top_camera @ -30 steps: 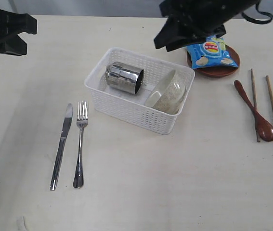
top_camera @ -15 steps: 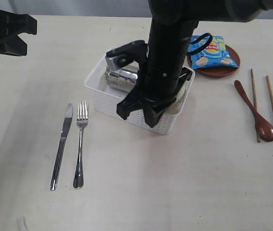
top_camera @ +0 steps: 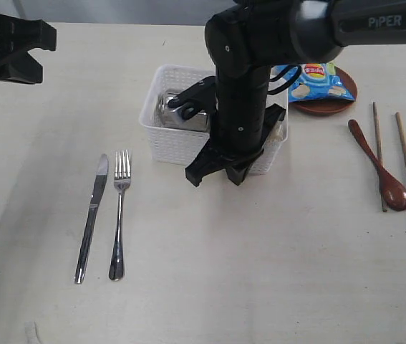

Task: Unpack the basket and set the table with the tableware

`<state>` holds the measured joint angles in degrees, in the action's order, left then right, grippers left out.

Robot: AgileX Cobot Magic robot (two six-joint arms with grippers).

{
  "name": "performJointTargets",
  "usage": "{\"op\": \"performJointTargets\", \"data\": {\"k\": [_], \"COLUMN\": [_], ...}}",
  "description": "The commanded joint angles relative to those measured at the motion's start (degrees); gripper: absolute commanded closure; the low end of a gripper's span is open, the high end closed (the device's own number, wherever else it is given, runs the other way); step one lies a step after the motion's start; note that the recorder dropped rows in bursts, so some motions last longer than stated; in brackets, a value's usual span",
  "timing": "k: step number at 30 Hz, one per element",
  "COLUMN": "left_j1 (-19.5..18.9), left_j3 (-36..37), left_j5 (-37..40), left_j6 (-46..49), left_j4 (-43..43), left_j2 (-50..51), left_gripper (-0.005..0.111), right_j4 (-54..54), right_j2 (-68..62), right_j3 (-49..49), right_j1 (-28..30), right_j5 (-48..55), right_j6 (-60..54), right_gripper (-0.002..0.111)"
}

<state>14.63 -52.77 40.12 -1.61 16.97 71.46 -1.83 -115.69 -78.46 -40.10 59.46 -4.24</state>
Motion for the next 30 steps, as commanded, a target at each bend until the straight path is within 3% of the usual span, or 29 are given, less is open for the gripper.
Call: {"op": "performJointTargets", "data": {"k": [1,6,15,20,23,27,30], "left_j1": [0.0,0.0,0.0,0.0,0.0,0.0,0.0], "left_j3": [0.4,0.4,0.4,0.4,0.4,0.4,0.4], "left_j5": [0.1,0.0,-0.3,-0.3,-0.1,-0.1,-0.1], "left_j6": [0.3,0.3,0.3,0.3,0.3,0.3,0.3], "left_j4": [0.2,0.2,0.2,0.2,0.2,0.2,0.2], "left_j2": [-0.1,-0.1,-0.1,-0.1,-0.1,-0.1,-0.1], "left_gripper": [0.107,0.107,0.107,0.107,0.107,0.107,0.107], "right_j4": [-4.0,-4.0,9.5,11.0,14.4,22.3,24.7], "right_j2": [-1.1,-1.4,1.8,3.5,2.6,-0.6,-3.6], "right_j3": [-2.5,-6.3,-11.0,-17.8,-23.4,-28.9,-30.4], "right_j1": [0.0,2.1,3.2,4.4,7.2,11.1,13.0], "right_j5": [-2.4,-1.2,2.9,4.8,6.4,6.8,7.0], "right_j6": [0.0,0.2,-3.3,0.9,3.2,4.2,5.0], "right_gripper": [0.109,0.109,0.108,0.108,0.094,0.067,0.062]}}
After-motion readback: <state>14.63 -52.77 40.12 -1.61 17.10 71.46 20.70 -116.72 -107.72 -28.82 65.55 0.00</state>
